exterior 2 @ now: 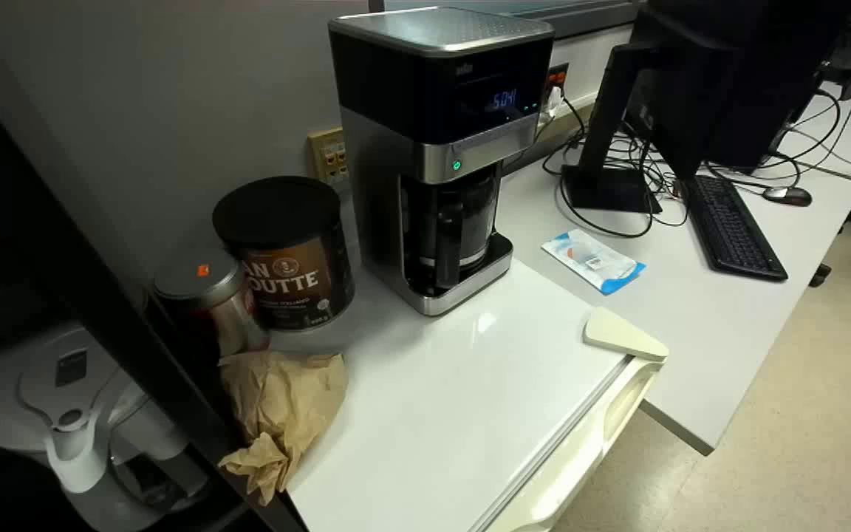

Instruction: Press a button on the coffee maker

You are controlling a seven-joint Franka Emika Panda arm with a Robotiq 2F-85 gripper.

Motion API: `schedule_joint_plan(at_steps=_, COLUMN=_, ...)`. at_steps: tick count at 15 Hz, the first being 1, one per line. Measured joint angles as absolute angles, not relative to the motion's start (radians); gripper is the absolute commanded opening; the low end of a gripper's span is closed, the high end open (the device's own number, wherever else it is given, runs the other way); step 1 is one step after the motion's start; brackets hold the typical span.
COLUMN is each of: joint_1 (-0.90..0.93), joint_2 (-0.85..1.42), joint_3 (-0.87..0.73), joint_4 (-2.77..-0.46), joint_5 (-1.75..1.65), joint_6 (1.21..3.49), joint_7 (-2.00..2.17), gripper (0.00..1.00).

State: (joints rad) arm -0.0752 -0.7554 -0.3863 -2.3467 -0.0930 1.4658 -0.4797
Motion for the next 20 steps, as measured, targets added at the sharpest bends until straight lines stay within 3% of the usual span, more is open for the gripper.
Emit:
schedule_joint_plan(at_steps=12, joint_1=-0.075, joint_2=-0.753, joint_3=-0.385, joint_4=-2.347, joint_5=-0.093, joint_6=1.468, joint_7=-0.48, gripper=1.0)
schedule_joint_plan(at_steps=20, joint_1=-0.052, joint_2=-0.627, joint_3=-0.337, joint_4=-2.334, joint_5=-0.176, joint_6=1.629, joint_7=-0.486, gripper=1.0)
